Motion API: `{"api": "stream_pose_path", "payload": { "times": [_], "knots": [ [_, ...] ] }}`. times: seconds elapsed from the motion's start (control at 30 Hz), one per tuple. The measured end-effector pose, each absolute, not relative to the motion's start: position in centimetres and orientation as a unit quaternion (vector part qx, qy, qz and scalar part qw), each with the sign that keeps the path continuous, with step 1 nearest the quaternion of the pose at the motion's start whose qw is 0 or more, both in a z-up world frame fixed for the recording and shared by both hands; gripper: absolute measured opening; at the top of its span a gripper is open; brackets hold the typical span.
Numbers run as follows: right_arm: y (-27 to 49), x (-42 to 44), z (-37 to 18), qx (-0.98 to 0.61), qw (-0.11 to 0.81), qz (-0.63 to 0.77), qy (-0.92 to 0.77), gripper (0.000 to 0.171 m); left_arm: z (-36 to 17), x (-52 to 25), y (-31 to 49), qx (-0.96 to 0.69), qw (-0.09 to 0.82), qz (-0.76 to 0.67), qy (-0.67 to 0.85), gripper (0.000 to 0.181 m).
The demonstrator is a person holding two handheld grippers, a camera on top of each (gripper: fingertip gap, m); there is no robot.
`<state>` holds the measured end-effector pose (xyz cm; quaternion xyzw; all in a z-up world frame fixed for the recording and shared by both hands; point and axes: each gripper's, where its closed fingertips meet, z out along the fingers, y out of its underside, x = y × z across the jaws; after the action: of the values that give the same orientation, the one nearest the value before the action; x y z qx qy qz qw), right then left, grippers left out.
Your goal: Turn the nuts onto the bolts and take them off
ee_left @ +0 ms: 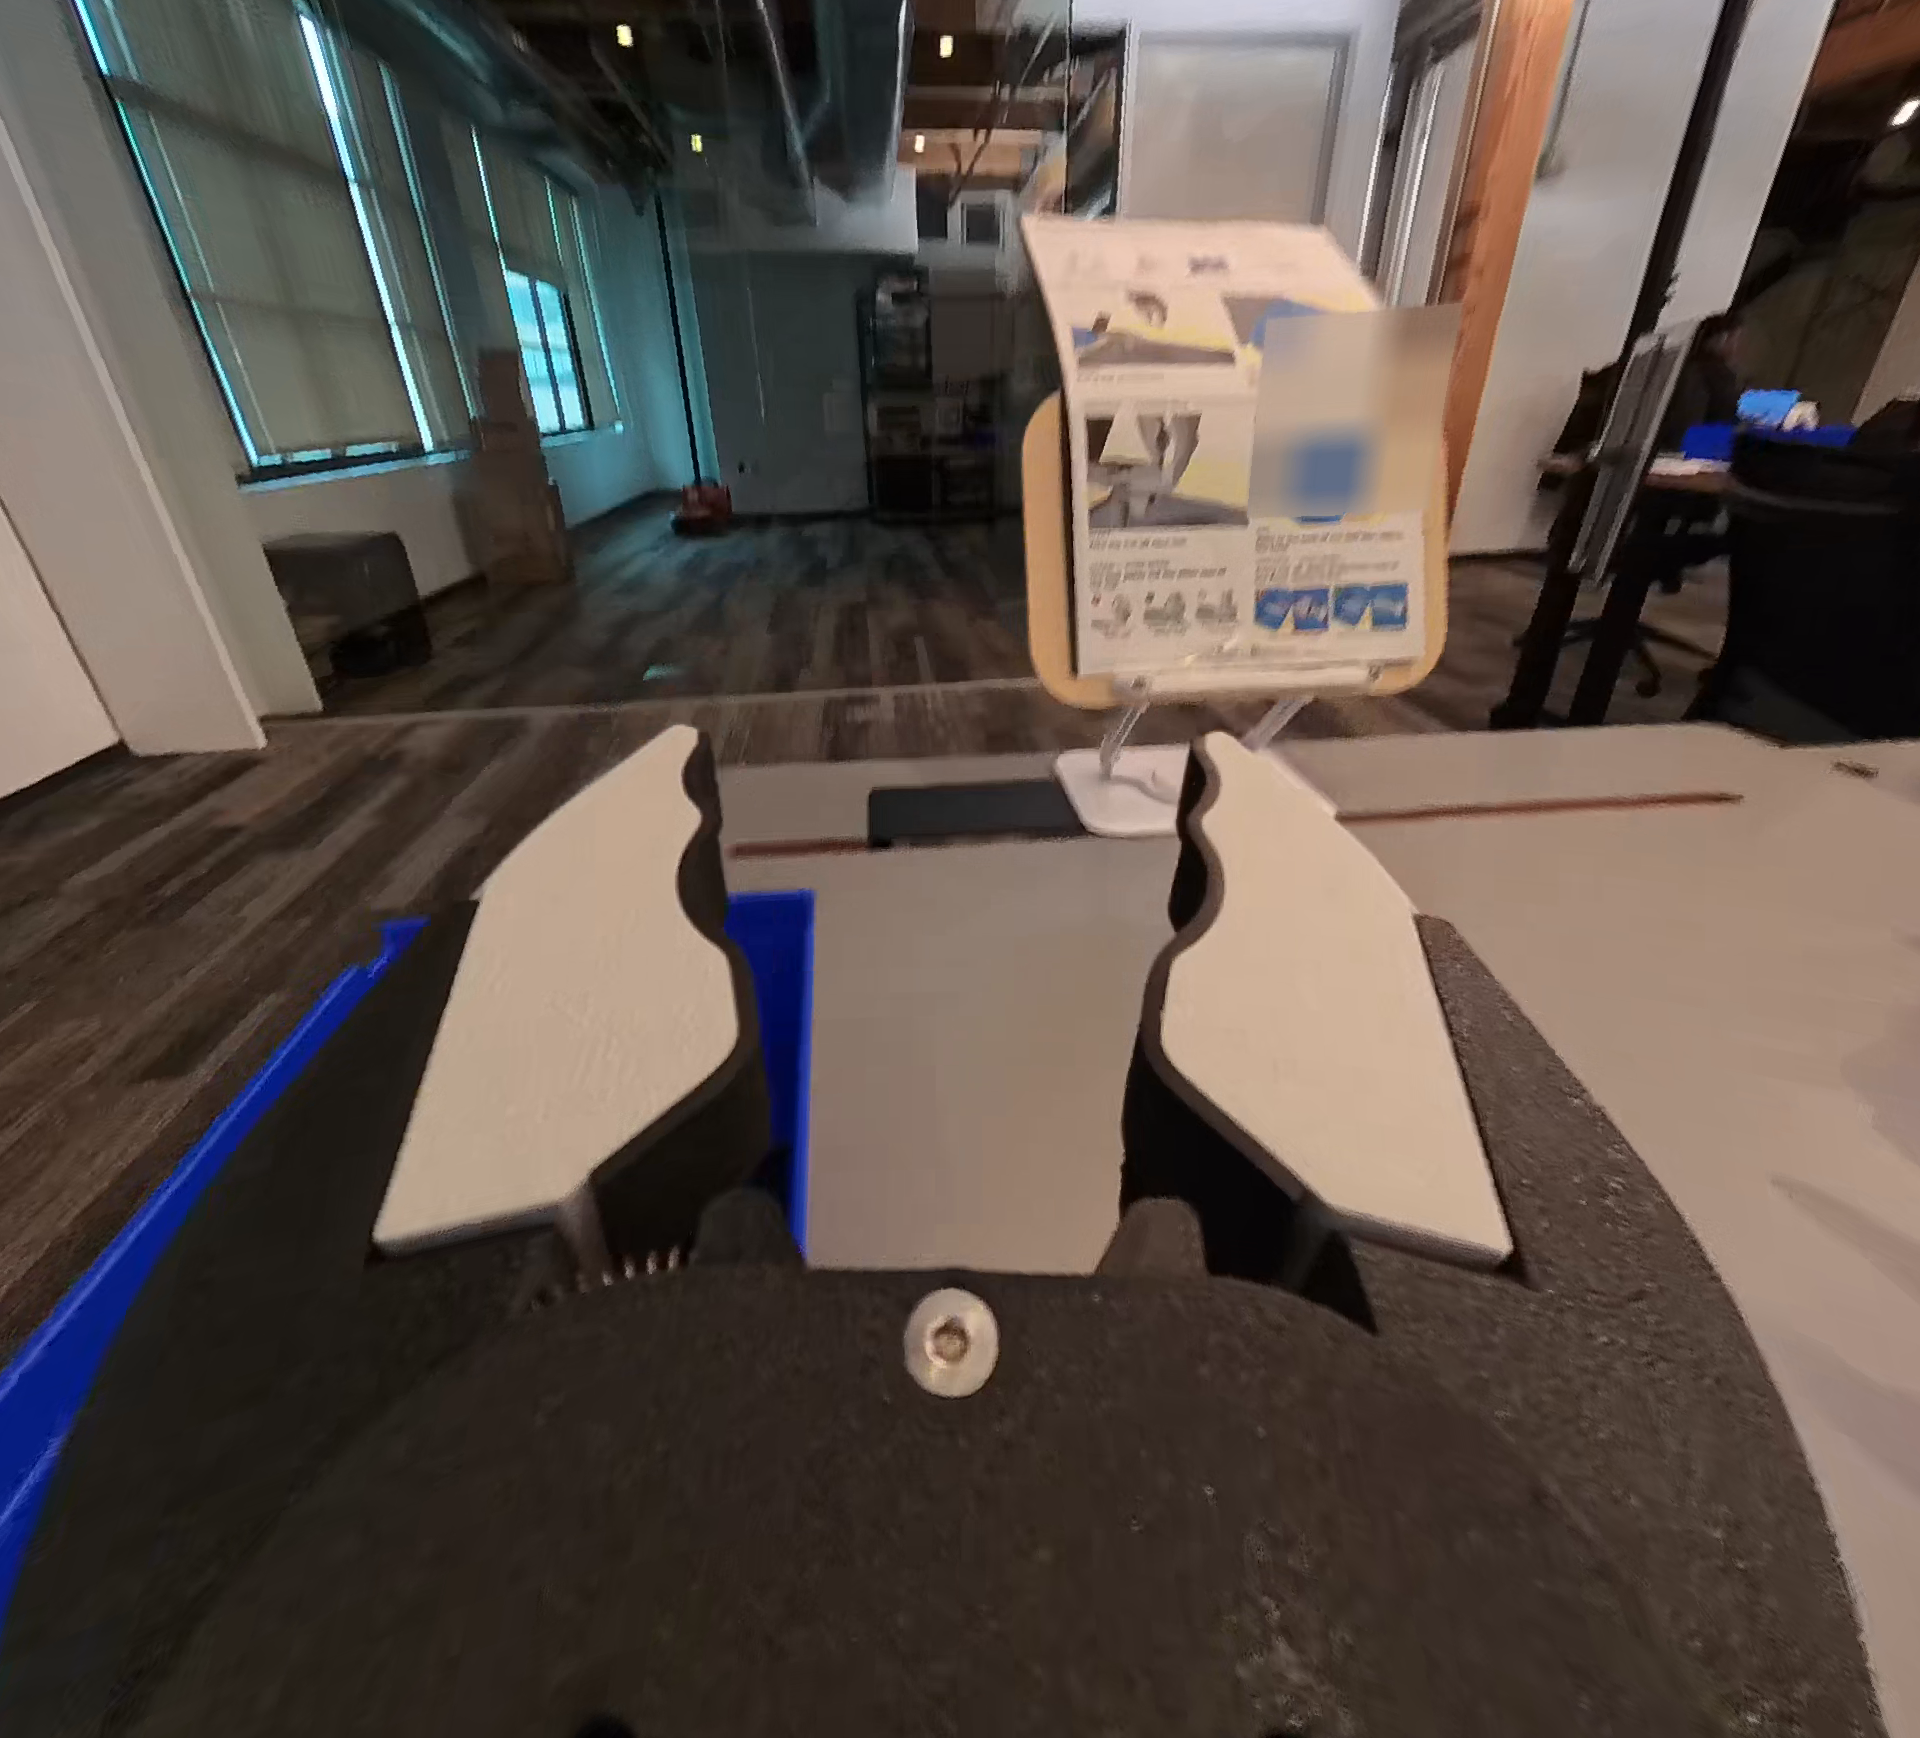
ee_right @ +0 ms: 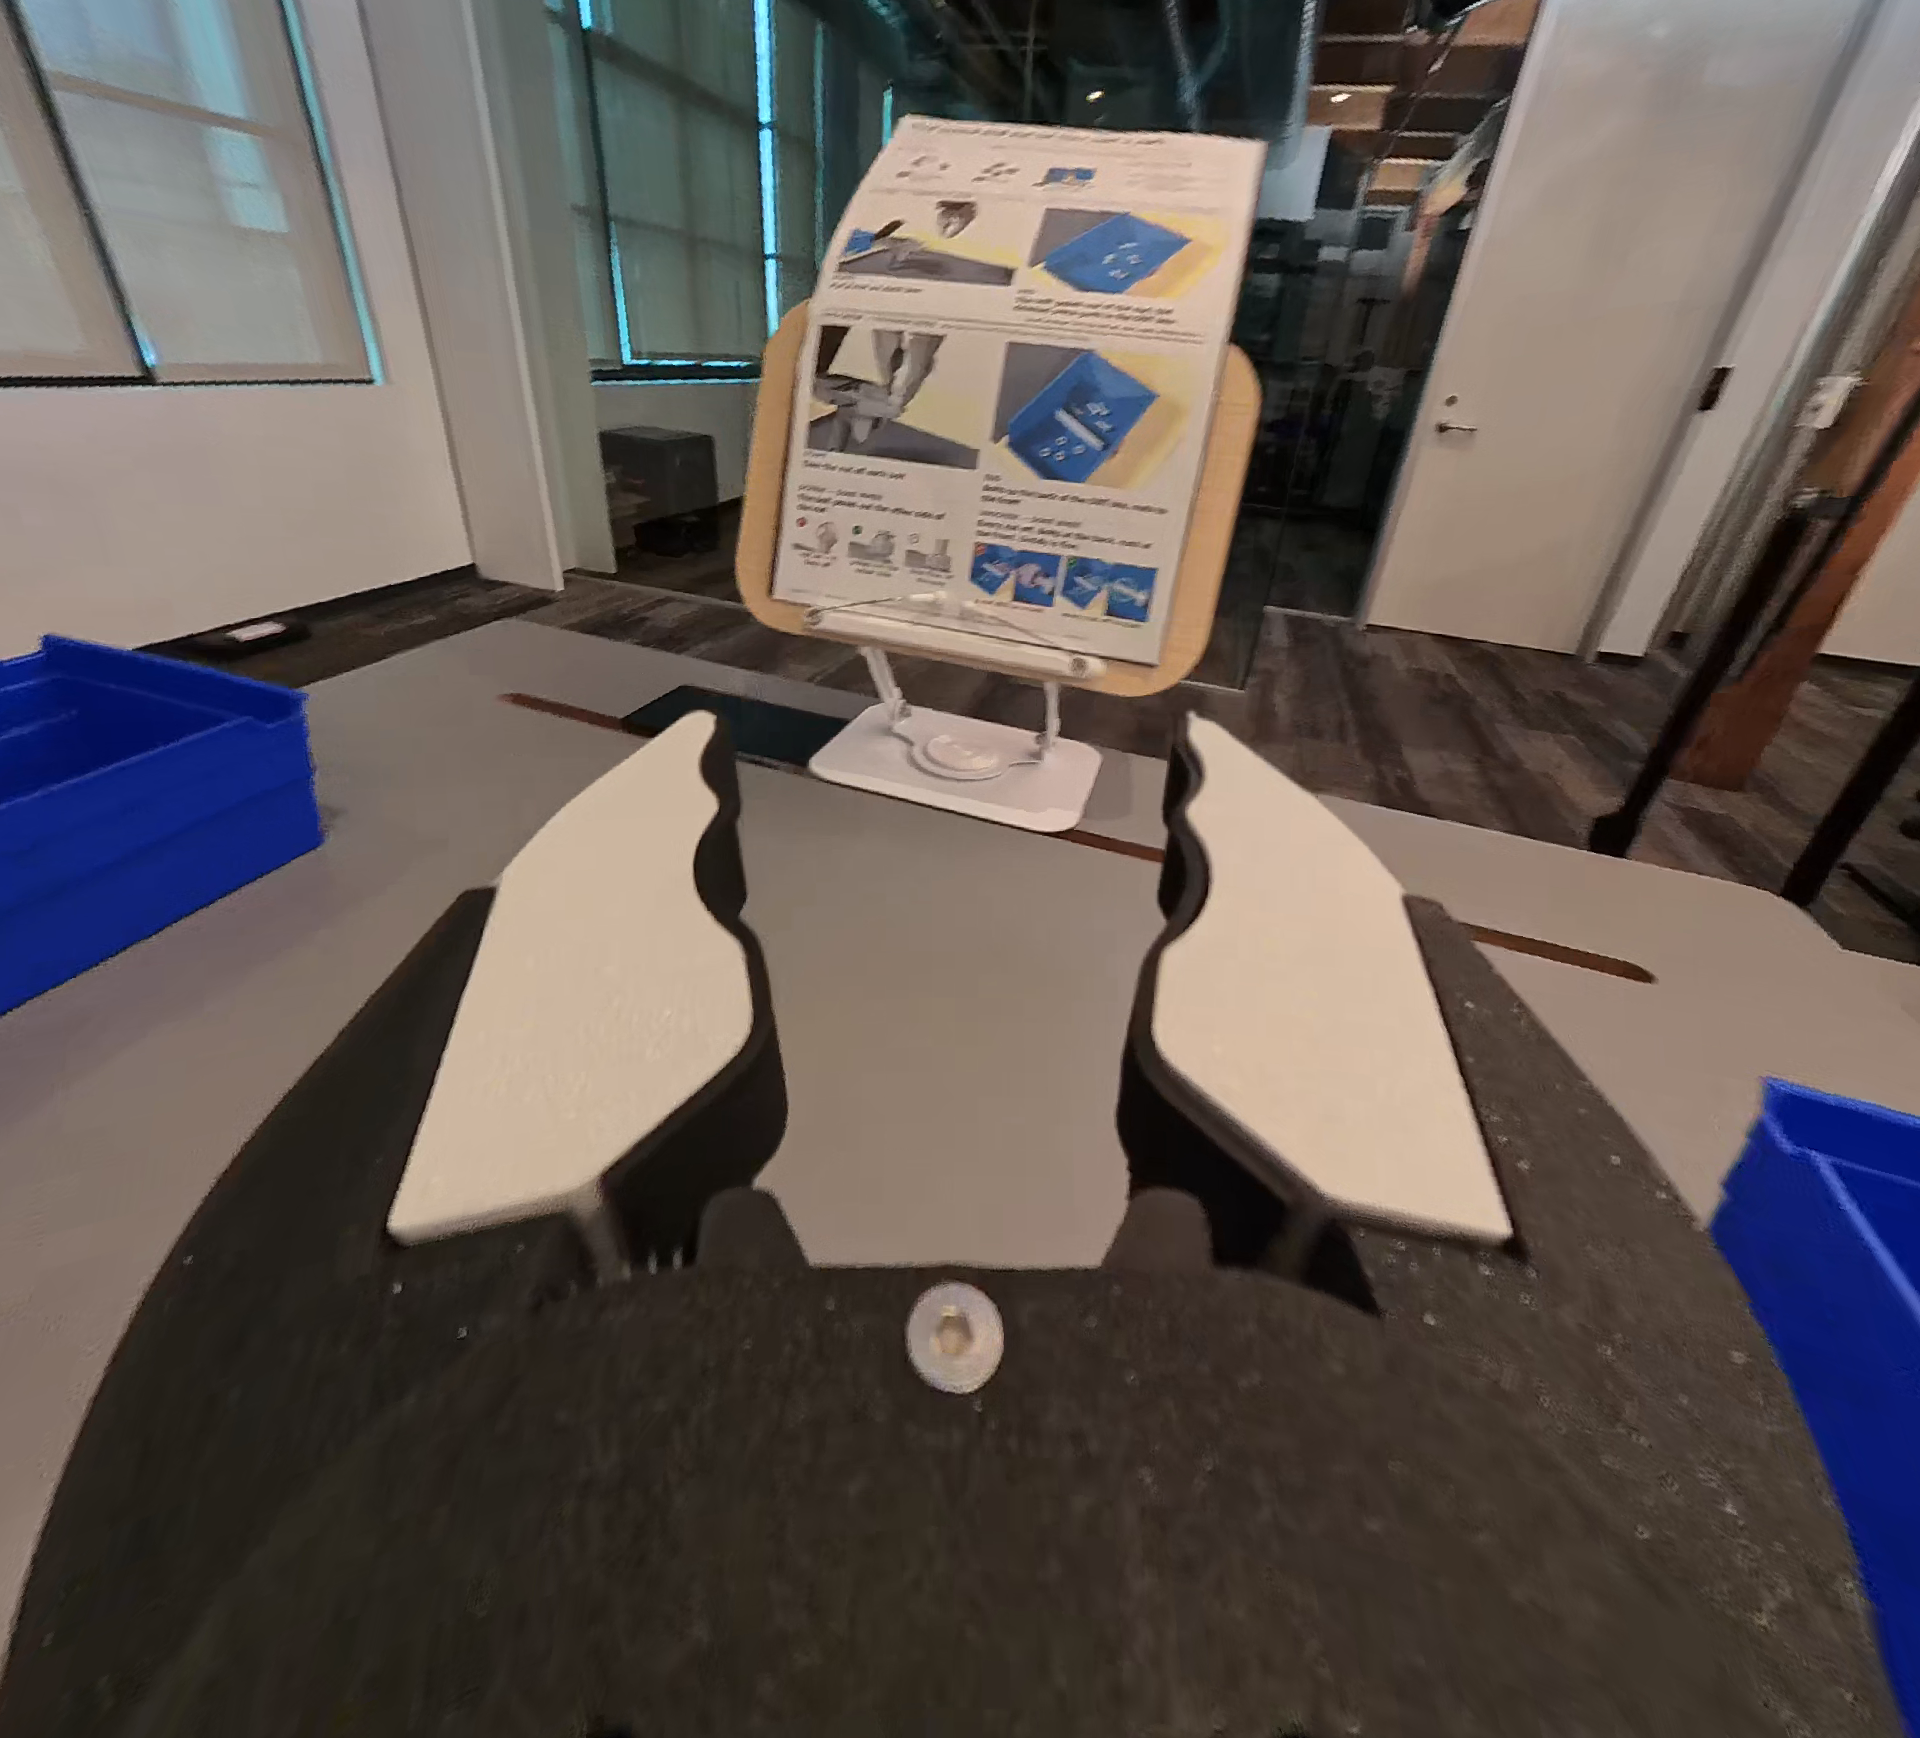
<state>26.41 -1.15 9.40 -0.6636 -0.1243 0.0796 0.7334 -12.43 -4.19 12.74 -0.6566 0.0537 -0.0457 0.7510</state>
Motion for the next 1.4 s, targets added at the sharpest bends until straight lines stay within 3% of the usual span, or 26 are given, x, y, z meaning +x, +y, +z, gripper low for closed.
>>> {"api": "stream_pose_path", "payload": {
  "times": [0.37, 0.73, 0.83, 1.0, 1.17, 1.4],
  "knots": [
    [0.5, 14.1, 7.6, -0.665, 0.683, 0.146, -0.266, 0.064, 4.0, -23.3, -6.6, -0.798, 0.592, 0.043, 0.101, 0.071],
    [0.9, 4.2, 3.7, -0.641, 0.620, 0.204, -0.403, 0.063, -4.7, -26.9, -4.7, -0.874, 0.392, 0.077, 0.275, 0.057],
    [1.2, 2.9, 2.6, -0.639, 0.605, 0.220, -0.421, 0.063, -6.2, -26.3, -4.7, -0.874, 0.341, 0.047, 0.342, 0.055],
    [1.7, 1.7, 2.0, -0.629, 0.592, 0.261, -0.431, 0.063, -9.0, -27.7, -3.7, -0.857, 0.237, 0.112, 0.444, 0.050],
    [1.8, 1.7, 2.2, -0.616, 0.593, 0.275, -0.439, 0.062, -12.9, -28.1, -2.5, -0.879, 0.146, 0.067, 0.448, 0.050],
    [2.5, 3.0, 1.6, -0.619, 0.587, 0.269, -0.448, 0.062, -14.9, -28.1, -1.0, -0.883, 0.123, 0.037, 0.452, 0.047]
  ]
}}
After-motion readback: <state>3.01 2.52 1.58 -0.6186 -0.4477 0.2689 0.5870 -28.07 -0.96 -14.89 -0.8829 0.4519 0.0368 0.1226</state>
